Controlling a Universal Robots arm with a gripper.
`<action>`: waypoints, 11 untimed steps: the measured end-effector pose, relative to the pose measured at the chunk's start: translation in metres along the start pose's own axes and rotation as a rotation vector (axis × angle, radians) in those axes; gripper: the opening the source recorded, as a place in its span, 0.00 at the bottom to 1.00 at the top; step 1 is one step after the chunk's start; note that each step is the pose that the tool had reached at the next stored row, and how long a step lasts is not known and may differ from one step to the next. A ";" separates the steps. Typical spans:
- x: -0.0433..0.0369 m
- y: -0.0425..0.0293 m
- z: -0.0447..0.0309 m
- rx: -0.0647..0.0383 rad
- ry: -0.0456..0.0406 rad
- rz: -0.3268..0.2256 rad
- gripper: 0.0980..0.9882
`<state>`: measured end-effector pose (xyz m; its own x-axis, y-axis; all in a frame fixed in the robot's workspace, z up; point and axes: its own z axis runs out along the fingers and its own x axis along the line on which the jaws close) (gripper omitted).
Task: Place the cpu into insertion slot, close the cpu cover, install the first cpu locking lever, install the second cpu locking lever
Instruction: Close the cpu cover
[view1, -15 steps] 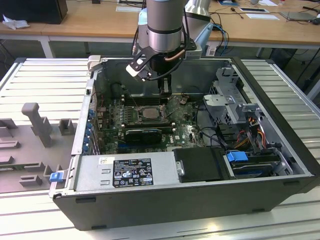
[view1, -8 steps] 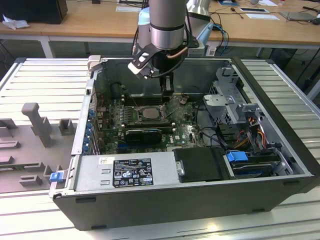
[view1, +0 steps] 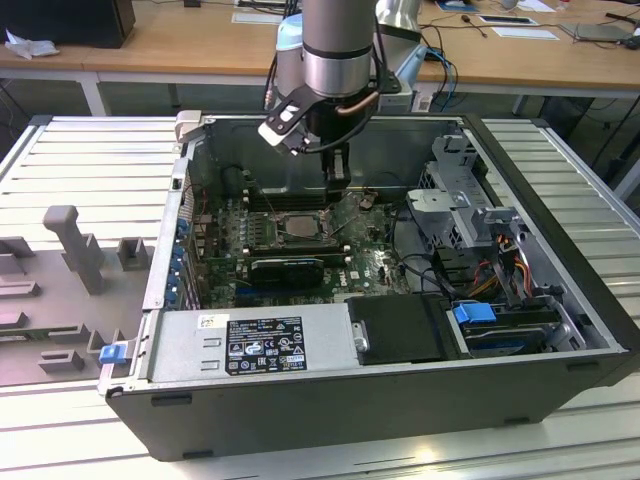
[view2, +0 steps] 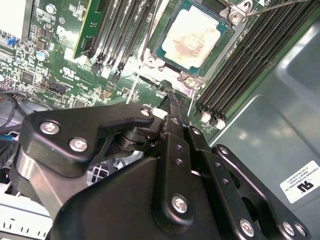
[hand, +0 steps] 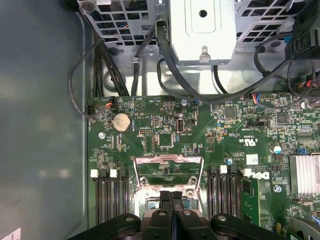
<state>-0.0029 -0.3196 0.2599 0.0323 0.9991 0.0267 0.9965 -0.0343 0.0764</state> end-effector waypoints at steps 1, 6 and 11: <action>0.0000 0.0004 -0.0005 0.000 -0.0002 0.000 0.01; 0.0001 0.0021 -0.0035 0.001 -0.0003 0.000 0.01; 0.0003 0.0035 -0.0072 0.001 -0.0001 0.000 0.01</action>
<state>0.0001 -0.3195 0.2673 0.0322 0.9991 0.0266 0.9966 -0.0341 0.0750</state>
